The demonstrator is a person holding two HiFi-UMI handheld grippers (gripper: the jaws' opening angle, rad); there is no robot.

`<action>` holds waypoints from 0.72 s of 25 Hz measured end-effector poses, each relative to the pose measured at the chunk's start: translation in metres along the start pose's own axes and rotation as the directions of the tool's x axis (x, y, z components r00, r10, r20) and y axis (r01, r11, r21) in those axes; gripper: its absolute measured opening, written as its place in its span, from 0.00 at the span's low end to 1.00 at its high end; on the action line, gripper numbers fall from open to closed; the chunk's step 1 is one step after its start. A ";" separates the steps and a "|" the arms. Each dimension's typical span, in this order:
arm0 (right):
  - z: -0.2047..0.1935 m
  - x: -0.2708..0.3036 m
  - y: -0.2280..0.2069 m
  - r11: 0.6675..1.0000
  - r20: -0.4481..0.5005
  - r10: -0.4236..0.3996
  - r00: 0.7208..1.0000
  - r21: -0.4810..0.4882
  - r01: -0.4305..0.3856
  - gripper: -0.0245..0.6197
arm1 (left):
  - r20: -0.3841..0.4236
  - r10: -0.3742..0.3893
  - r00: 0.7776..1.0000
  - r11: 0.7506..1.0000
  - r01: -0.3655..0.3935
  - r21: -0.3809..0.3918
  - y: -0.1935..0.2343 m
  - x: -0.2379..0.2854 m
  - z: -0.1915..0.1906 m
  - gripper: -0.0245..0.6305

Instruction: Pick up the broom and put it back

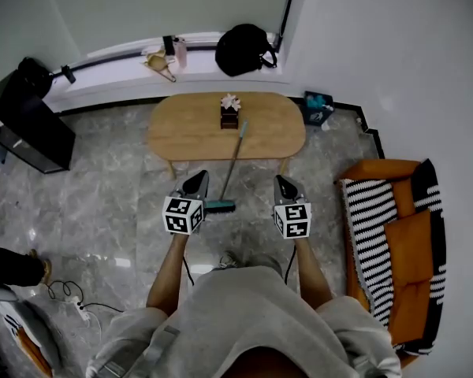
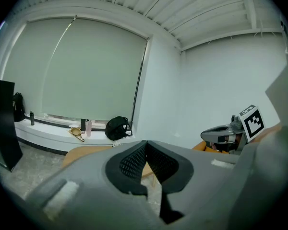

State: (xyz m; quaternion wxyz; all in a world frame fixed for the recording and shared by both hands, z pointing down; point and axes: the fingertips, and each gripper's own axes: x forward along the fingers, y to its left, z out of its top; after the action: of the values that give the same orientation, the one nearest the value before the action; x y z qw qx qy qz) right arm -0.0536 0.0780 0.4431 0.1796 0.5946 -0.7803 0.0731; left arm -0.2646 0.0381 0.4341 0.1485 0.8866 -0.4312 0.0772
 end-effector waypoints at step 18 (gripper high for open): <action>-0.017 0.063 -0.031 0.999 -0.057 0.051 0.997 0.022 -0.050 0.04 | -0.073 0.022 0.997 0.999 -0.025 -0.037 0.021 0.060 -0.020 0.04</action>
State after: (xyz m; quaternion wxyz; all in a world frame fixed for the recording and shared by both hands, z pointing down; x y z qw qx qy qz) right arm -0.0348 0.0177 0.4792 0.1943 0.5741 -0.7887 0.1026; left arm -0.2444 -0.0115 0.4731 0.1799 0.8752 -0.4372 0.1028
